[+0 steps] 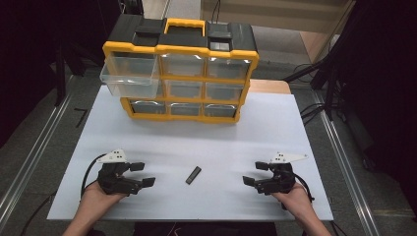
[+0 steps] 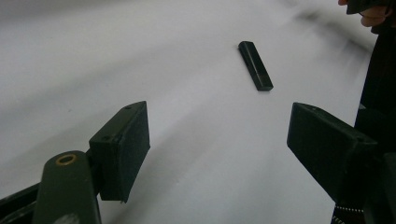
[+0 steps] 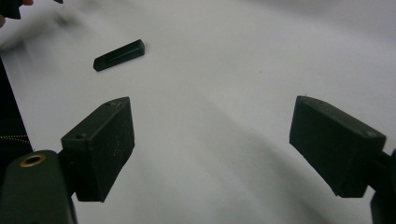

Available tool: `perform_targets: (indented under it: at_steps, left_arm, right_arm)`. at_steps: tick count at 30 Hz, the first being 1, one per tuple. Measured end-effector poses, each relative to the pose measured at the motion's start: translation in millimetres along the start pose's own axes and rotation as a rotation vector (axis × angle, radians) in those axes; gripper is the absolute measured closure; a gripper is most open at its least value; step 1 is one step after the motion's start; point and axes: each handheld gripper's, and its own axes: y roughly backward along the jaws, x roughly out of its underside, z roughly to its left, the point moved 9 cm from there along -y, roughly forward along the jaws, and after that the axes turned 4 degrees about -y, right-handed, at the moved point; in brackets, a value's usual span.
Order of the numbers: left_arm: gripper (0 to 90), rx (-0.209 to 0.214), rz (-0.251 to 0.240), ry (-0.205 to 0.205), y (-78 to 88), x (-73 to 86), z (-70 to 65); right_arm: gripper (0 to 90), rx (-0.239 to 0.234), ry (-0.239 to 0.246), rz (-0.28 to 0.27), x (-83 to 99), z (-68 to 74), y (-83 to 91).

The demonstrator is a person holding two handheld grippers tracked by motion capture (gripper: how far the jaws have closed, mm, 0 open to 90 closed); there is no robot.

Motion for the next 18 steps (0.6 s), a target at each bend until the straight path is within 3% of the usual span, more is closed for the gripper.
perform_targets:
  at_steps: [8, 18]
  left_arm:
    - [22.9, 0.006, 0.013, 0.006, -0.9, -0.4, -1.8]
    - [22.8, -0.018, 0.021, 0.011, -2.0, -1.3, 2.7]
  right_arm:
    - [12.8, -0.006, 0.033, 0.038, 3.2, -1.2, 0.6]
    - [12.8, -0.010, 0.031, 0.046, 4.2, 0.5, -0.7]
